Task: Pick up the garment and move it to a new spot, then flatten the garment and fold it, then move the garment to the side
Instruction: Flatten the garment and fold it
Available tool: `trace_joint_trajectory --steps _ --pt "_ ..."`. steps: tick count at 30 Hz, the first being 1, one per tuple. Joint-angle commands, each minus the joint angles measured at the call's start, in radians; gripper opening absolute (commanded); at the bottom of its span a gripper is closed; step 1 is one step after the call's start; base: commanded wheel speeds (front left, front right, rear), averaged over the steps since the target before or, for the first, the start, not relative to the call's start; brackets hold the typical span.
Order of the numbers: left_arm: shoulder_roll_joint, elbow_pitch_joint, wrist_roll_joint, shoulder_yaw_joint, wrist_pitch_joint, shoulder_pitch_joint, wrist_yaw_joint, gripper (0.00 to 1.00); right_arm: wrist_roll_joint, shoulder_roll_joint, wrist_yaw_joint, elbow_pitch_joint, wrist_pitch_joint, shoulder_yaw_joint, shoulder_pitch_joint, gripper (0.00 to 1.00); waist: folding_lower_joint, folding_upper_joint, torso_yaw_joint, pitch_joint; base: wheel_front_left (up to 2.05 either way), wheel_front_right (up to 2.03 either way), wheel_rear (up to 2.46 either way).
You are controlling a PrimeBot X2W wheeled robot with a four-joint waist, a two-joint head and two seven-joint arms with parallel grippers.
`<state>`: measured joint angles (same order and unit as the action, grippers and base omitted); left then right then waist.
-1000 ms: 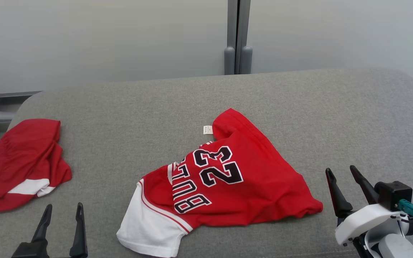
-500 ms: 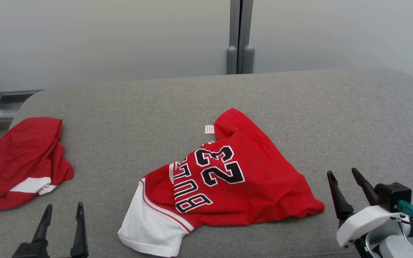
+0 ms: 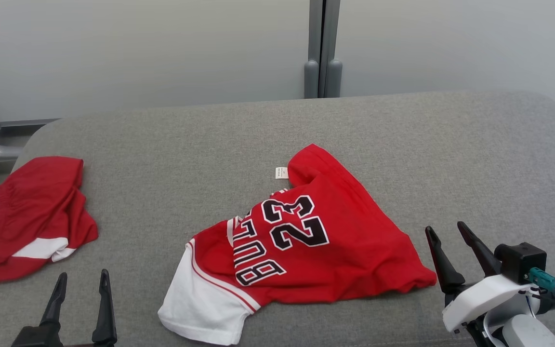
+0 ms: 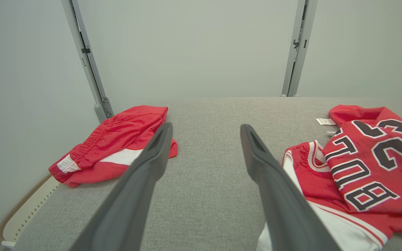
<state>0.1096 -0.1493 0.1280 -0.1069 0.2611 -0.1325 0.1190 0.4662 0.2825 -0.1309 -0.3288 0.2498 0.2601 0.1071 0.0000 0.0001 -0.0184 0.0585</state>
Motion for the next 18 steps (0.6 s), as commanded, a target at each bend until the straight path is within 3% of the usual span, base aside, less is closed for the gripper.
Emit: trace_joint_trajectory --steps 1,11,18 --pt "-0.001 0.004 0.000 -0.004 0.004 0.001 0.000 1.00 0.005 0.006 0.000 0.004 0.008 0.002 -0.015 1.00 0.0000 -0.0001 0.000 -0.001 0.00 0.00 0.00" --pt "-0.008 -0.004 0.003 -0.006 0.004 0.002 0.003 1.00 -0.018 0.008 0.000 -0.001 0.016 0.002 -0.020 1.00 0.0000 -0.0001 0.006 -0.003 0.00 0.00 0.00" --pt "0.000 -0.079 0.042 0.035 0.003 0.002 0.009 1.00 -0.025 0.011 0.000 -0.050 -0.059 -0.002 -0.007 1.00 0.0000 -0.0001 0.012 -0.008 0.00 0.00 0.00"
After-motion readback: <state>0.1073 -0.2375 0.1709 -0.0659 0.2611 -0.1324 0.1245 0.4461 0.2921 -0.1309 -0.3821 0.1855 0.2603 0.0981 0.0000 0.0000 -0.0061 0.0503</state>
